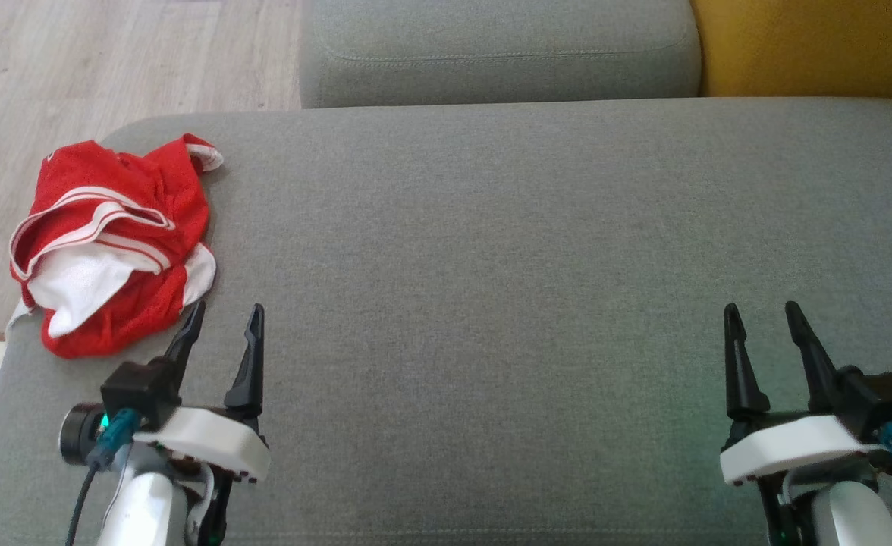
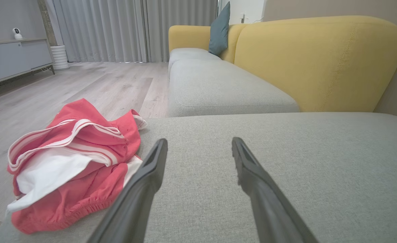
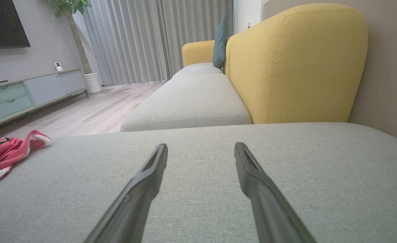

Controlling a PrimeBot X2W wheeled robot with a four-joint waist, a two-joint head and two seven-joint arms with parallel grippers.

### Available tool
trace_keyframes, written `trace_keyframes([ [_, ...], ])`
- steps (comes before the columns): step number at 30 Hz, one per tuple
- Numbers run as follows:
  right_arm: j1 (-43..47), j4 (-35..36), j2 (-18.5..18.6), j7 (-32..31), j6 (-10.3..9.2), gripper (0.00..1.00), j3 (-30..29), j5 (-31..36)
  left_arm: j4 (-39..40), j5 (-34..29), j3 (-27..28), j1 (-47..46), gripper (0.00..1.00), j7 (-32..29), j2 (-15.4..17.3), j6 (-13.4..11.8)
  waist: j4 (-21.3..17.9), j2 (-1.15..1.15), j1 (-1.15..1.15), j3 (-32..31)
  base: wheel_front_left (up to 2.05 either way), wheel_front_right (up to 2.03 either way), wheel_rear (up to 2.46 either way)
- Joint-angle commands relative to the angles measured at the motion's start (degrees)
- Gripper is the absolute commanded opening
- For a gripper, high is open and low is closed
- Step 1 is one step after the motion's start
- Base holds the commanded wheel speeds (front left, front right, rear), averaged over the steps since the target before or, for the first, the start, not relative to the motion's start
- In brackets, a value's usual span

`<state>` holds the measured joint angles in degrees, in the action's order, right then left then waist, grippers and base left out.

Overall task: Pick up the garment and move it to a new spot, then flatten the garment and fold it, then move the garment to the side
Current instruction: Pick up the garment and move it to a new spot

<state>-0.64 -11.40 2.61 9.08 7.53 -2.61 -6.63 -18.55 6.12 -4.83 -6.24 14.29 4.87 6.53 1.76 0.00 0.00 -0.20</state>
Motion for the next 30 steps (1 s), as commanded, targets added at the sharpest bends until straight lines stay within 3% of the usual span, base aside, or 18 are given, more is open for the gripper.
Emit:
trace_keyframes([
  [1,-2.4,1.7,0.3,0.6,-0.04,1.0,1.2,-0.1,2.0,-0.8,1.9,-3.3,1.0,0.7,0.9,-0.3,0.2,0.0,0.0,0.0,0.0,0.0,0.0],
  [10,-2.5,2.2,0.3,0.3,-0.04,1.0,2.0,-0.8,1.8,-0.4,3.1,-3.5,1.0,0.7,1.6,-0.8,2.8,0.0,0.0,0.4,0.0,0.0,0.0],
  [23,-3.3,3.7,0.3,-1.1,-0.04,1.0,4.8,-1.5,2.2,0.7,5.4,-4.1,1.0,0.7,2.6,-1.3,12.6,0.0,0.0,0.9,0.0,0.0,0.0],
  [30,-2.8,4.8,0.3,-1.7,-0.04,1.0,5.0,-1.1,2.7,0.9,6.4,-3.4,1.0,0.7,2.8,-1.5,15.6,0.0,0.0,0.6,0.0,0.0,0.0],
])
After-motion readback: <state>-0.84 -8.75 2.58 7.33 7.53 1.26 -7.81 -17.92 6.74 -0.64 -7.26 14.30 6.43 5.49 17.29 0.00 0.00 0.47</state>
